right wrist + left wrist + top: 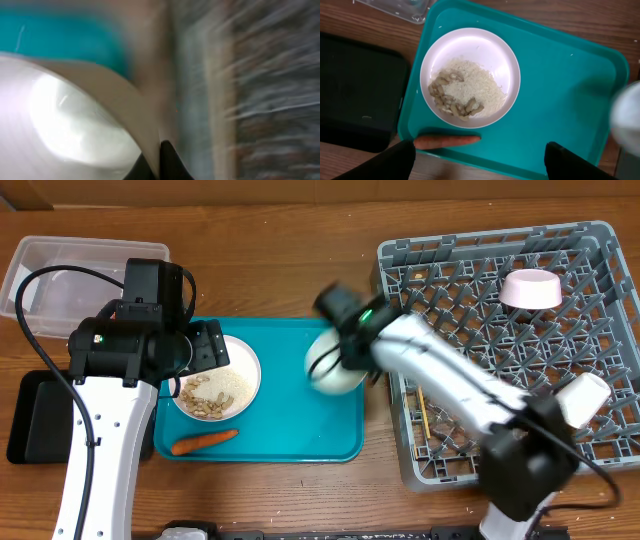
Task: Sort waste into correct bins and load items into the dishwasher
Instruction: 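Carry the white bowl into the dish rack and set it down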
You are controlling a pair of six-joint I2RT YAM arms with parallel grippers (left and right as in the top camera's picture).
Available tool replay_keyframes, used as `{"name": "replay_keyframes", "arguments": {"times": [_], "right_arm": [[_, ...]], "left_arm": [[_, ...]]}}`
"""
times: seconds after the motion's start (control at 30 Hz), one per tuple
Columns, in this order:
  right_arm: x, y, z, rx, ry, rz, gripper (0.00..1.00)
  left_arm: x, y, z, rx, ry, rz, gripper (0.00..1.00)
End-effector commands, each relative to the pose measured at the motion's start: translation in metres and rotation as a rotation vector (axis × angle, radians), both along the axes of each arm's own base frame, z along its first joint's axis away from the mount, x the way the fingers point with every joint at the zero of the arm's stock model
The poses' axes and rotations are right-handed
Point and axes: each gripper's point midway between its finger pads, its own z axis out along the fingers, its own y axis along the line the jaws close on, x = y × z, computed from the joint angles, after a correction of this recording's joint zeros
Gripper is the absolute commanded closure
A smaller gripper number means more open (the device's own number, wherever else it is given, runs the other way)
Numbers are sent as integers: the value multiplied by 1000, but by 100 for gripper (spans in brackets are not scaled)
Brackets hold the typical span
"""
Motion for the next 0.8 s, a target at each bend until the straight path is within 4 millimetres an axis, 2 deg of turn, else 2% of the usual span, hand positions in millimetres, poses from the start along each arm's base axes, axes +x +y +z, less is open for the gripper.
{"name": "replay_keyframes", "arguments": {"times": [0.0, 0.1, 0.17, 0.23, 0.3, 0.4, 0.53, 0.77], "right_arm": [[39, -97, 120, -359, -430, -203, 96], [41, -158, 159, -592, -542, -345, 96], [41, -192, 167, -696, -545, -422, 96], [41, -218, 162, -726, -514, -481, 96], [43, -242, 149, -711, -459, -537, 96], [44, -266, 132, -689, -399, -590, 96], [48, -277, 107, -671, -331, -606, 96], [56, -273, 56, -722, -210, -555, 96]], "left_arm": [[0, 3, 2, 18, -6, -10, 15], [0, 3, 2, 18, -7, -10, 15], [0, 3, 3, 18, -7, -10, 15], [0, 3, 2, 18, -7, -10, 16], [0, 3, 2, 18, -7, -10, 15], [0, 3, 2, 18, -6, -10, 15], [0, 3, 2, 17, -6, -10, 15], [0, 3, 2, 17, -6, -10, 15]]}}
